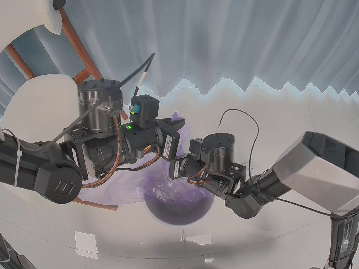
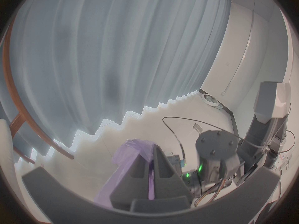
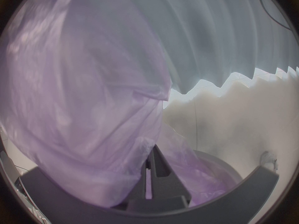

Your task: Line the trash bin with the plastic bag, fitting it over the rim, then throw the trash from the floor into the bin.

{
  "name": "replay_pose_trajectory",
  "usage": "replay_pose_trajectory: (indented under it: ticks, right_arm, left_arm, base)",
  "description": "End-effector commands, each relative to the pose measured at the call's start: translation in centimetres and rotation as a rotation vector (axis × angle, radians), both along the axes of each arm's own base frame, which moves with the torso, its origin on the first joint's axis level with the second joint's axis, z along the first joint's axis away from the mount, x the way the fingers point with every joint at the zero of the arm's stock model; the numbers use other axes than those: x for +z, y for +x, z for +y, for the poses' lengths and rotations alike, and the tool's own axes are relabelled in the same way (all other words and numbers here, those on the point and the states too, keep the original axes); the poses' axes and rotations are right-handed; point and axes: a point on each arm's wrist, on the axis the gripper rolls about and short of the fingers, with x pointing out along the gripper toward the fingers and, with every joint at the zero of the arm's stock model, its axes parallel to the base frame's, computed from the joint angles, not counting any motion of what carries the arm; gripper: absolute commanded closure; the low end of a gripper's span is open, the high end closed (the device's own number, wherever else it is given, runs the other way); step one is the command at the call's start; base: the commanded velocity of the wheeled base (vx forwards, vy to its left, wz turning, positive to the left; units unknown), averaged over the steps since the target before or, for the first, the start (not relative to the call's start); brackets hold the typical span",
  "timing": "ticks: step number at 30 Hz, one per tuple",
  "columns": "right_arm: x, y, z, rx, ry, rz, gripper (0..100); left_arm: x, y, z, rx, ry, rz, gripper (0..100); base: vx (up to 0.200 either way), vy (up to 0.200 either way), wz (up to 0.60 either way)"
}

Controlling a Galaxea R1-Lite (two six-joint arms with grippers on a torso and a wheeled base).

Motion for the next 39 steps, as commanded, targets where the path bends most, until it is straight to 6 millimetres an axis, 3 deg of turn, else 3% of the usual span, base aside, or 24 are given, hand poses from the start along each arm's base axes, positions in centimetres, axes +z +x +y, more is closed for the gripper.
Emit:
replay_pose_trajectory:
  ticks: [1, 6, 10, 11, 14, 17, 20, 21, 22, 25, 29, 34, 39]
  right_arm:
    - [-1.6, 0.0, 2.0, 0.019, -0.007, 0.004, 100]
    - [-1.8, 0.0, 2.0, 0.019, -0.007, 0.002, 100]
    - [-0.8, 1.3, 0.3, -0.031, 0.012, -0.014, 100]
    - [0.4, 1.6, -1.1, -0.056, 0.025, -0.021, 100]
    - [1.5, 1.6, -3.2, -0.092, 0.029, -0.020, 100]
    - [3.3, 0.1, -7.9, -0.153, 0.015, 0.002, 100]
    - [3.9, -2.2, -11.5, -0.177, 0.011, 0.052, 100]
    - [3.9, -2.4, -11.6, -0.176, 0.011, 0.056, 100]
    - [3.7, -4.0, -12.8, -0.176, 0.001, 0.086, 100]
    - [3.1, -6.2, -13.8, -0.165, -0.028, 0.127, 100]
    - [0.5, -8.4, -14.2, -0.136, -0.109, 0.208, 100]
    - [-1.4, -9.0, -14.6, -0.136, -0.122, 0.225, 100]
    - [-1.1, -9.0, -15.5, -0.166, -0.073, 0.172, 100]
  left_arm:
    - [0.0, 0.0, 0.0, 0.003, -0.002, 0.002, 100]
    - [-0.2, 0.0, 0.0, 0.003, 0.000, 0.007, 100]
    - [-0.4, 0.0, 0.0, 0.006, 0.006, 0.014, 100]
    - [-0.6, -0.1, 0.0, 0.011, 0.010, 0.017, 100]
    - [-0.7, -0.1, -0.1, 0.015, 0.014, 0.019, 100]
    - [-0.8, -0.1, -0.1, 0.017, 0.015, 0.024, 100]
    - [-0.9, -0.1, -0.1, 0.017, 0.017, 0.026, 100]
    - [-0.9, -0.1, -0.1, 0.017, 0.017, 0.026, 100]
    - [-1.0, -0.1, -0.2, 0.012, 0.018, 0.027, 100]
    - [-1.4, -0.4, -1.1, -0.014, 0.028, 0.038, 100]
    - [-2.3, -0.9, -2.6, -0.047, 0.027, 0.067, 100]
    - [-3.0, -1.5, -4.6, -0.061, -0.001, 0.117, 100]
    - [-4.7, -1.1, -5.7, -0.062, 0.032, 0.149, 100]
  base:
    - [0.000, 0.000, 0.00]
    - [0.000, 0.000, 0.00]
    - [0.000, 0.000, 0.00]
    - [0.000, 0.000, 0.00]
    - [0.000, 0.000, 0.00]
    - [0.000, 0.000, 0.00]
    - [0.000, 0.000, 0.00]
    - [0.000, 0.000, 0.00]
    - [0.000, 0.000, 0.00]
    - [0.000, 0.000, 0.00]
    - [0.000, 0.000, 0.00]
    - [0.000, 0.000, 0.00]
    - [0.000, 0.000, 0.00]
